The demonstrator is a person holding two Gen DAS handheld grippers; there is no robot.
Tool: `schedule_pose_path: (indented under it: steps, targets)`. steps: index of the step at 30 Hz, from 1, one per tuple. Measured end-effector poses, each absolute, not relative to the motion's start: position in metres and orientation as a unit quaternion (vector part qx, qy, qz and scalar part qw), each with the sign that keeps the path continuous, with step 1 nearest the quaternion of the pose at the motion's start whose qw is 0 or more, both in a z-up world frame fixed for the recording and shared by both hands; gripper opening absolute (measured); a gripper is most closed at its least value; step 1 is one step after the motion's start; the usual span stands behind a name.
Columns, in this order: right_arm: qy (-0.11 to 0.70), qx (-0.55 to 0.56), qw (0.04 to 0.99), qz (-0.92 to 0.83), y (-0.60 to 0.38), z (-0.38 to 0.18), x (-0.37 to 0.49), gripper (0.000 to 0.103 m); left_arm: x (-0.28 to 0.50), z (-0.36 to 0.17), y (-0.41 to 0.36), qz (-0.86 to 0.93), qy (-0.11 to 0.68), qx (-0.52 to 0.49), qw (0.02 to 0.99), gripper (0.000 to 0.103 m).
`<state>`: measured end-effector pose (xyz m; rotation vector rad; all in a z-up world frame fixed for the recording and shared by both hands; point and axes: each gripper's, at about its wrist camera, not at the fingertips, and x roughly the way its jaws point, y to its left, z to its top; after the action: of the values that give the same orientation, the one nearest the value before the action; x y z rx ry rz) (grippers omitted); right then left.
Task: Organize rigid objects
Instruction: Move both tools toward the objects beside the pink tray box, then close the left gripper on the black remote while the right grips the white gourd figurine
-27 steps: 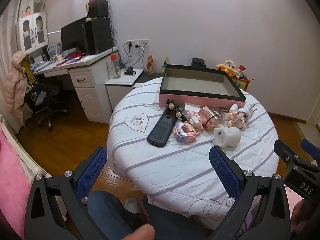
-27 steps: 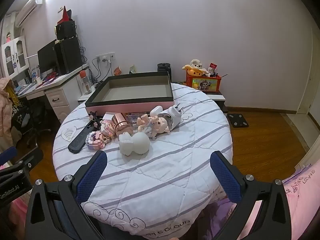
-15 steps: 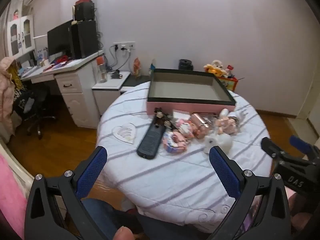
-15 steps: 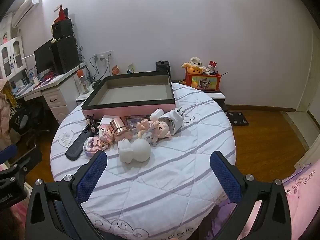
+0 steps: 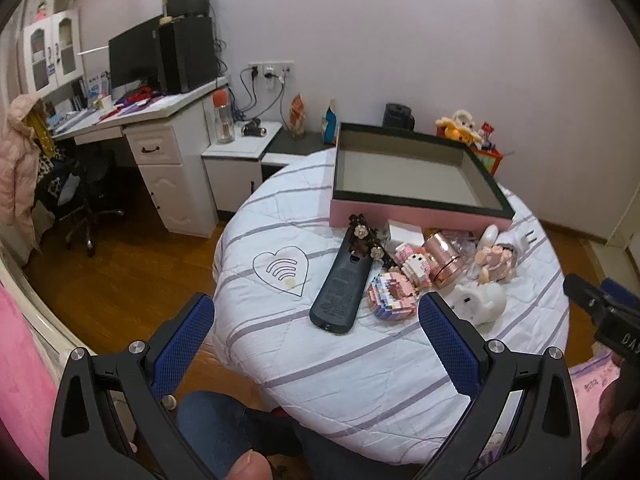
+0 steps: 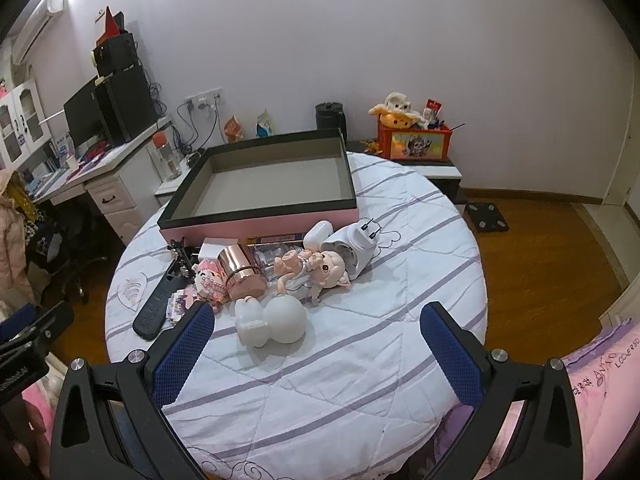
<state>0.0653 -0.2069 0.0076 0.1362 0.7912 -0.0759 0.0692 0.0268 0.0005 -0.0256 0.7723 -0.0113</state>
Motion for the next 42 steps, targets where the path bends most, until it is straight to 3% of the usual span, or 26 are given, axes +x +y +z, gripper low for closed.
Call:
schedule_pose_path:
  steps: [17,42]
  targets:
    - [0.421,0.072,0.903,-0.047,-0.231,-0.020,0.103,0.103,0.114,-0.026,0.016,-0.017,0.411,0.017,0.911,0.103]
    - [0.482,0.057,0.874,-0.019,-0.181,-0.065,0.130,0.103,0.166,-0.107,0.029,-0.066,0.482,0.063,0.872,0.103]
